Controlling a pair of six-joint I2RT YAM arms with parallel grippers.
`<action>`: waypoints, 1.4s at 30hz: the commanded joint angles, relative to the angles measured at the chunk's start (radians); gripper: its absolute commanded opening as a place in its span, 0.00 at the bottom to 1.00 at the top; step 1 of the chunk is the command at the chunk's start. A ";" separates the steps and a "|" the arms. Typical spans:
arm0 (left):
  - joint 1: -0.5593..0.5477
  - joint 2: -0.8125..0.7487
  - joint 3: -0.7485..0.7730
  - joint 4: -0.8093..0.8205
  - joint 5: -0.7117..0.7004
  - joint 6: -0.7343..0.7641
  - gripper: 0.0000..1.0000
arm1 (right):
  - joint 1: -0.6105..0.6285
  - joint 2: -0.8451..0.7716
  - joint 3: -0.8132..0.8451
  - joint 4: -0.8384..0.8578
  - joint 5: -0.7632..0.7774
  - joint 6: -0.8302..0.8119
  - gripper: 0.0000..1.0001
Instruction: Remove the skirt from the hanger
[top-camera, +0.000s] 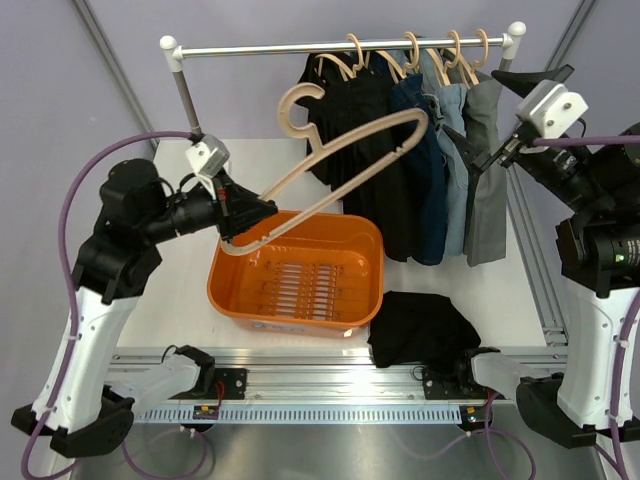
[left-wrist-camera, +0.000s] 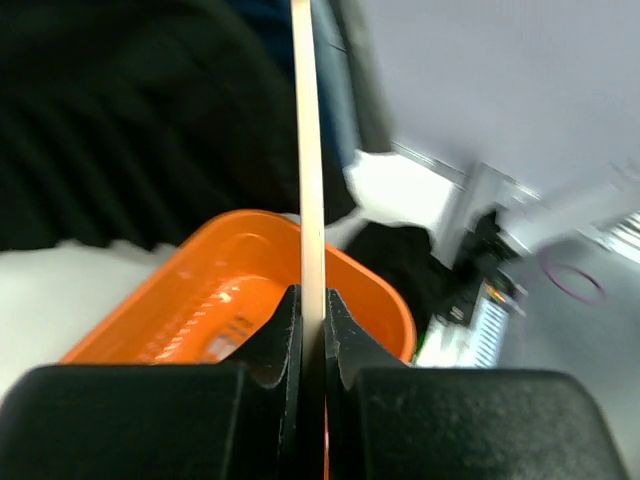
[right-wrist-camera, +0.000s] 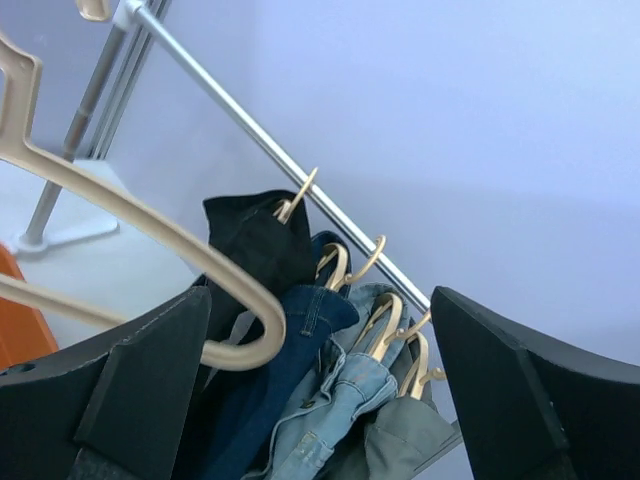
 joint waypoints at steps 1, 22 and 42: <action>0.027 -0.071 -0.001 0.083 -0.207 -0.044 0.00 | -0.012 0.001 -0.020 0.141 0.099 0.221 0.99; 0.027 -0.278 -0.245 0.072 -0.990 -0.159 0.00 | -0.025 -0.114 -0.399 0.230 0.010 0.288 0.99; 0.220 0.165 0.020 0.247 -0.791 -0.128 0.00 | -0.024 -0.189 -0.557 0.241 -0.033 0.270 0.99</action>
